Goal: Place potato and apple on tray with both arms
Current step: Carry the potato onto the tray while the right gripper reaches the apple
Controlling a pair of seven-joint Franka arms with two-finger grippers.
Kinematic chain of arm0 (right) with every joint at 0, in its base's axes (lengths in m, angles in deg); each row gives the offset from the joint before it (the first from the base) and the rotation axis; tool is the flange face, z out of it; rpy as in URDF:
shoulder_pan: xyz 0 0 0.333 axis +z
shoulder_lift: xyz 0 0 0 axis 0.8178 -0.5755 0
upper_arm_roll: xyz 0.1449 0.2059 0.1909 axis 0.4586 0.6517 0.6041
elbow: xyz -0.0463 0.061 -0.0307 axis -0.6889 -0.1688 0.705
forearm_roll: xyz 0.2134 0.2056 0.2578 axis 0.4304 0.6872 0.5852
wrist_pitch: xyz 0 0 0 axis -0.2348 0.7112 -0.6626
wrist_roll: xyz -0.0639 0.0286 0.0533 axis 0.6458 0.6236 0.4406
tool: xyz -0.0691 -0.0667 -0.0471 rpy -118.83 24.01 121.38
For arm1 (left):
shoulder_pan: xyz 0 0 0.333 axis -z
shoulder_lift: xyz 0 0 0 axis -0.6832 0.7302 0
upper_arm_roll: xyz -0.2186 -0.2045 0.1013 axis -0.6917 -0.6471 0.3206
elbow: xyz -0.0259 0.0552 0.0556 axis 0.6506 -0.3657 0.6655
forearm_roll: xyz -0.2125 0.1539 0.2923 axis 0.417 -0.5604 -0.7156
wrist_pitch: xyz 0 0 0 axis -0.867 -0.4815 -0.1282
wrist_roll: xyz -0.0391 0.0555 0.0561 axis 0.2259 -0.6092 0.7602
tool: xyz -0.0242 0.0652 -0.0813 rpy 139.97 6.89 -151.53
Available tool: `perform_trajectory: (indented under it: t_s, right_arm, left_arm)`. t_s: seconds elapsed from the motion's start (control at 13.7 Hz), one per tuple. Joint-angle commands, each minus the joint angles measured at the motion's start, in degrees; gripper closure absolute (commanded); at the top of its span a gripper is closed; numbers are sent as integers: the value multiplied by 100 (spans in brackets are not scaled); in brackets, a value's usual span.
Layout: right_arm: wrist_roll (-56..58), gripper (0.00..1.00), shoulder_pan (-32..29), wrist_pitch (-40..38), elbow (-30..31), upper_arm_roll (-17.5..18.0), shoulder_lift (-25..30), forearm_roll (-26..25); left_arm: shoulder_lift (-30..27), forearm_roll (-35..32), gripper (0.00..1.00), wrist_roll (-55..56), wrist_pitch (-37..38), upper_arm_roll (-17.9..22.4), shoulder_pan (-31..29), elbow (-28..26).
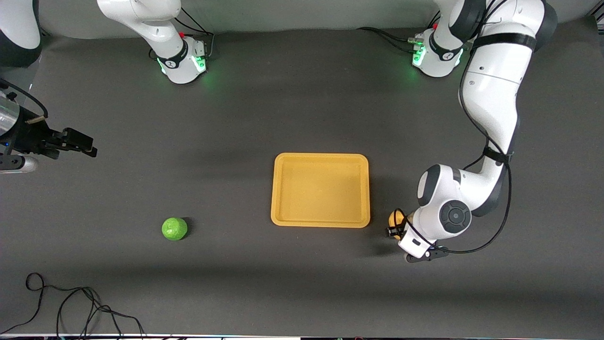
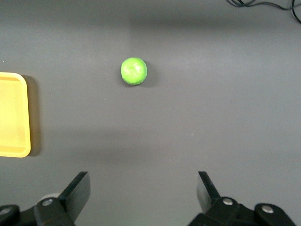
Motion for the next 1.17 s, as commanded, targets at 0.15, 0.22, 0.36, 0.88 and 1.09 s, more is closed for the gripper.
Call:
perform_trajectory:
  t_s: [0.15, 0.22, 0.36, 0.88, 1.09]
  right_arm:
    - [78, 0, 480, 34, -1366, -44, -1012, -70]
    - [78, 0, 525, 34, -1544, -44, -1189, -71]
    - [122, 0, 543, 60, -1511, -44, -1305, -62]
    - [105, 0, 525, 2392, 41, -61, -1991, -27]
    - [61, 0, 543, 3625, 817, -61, -2200, 0]
  left_arm:
    - [-178, -32, 100, 981, 672, -334, 241, 424]
    - [-152, -41, 100, 939, 655, -352, 407, 380]
    - [-47, -120, 100, 956, 497, -344, 828, 362]
    - [-46, -410, 85, 825, 514, -326, 988, -15]
    - [-46, -455, 69, 816, 576, -326, 1032, -51]
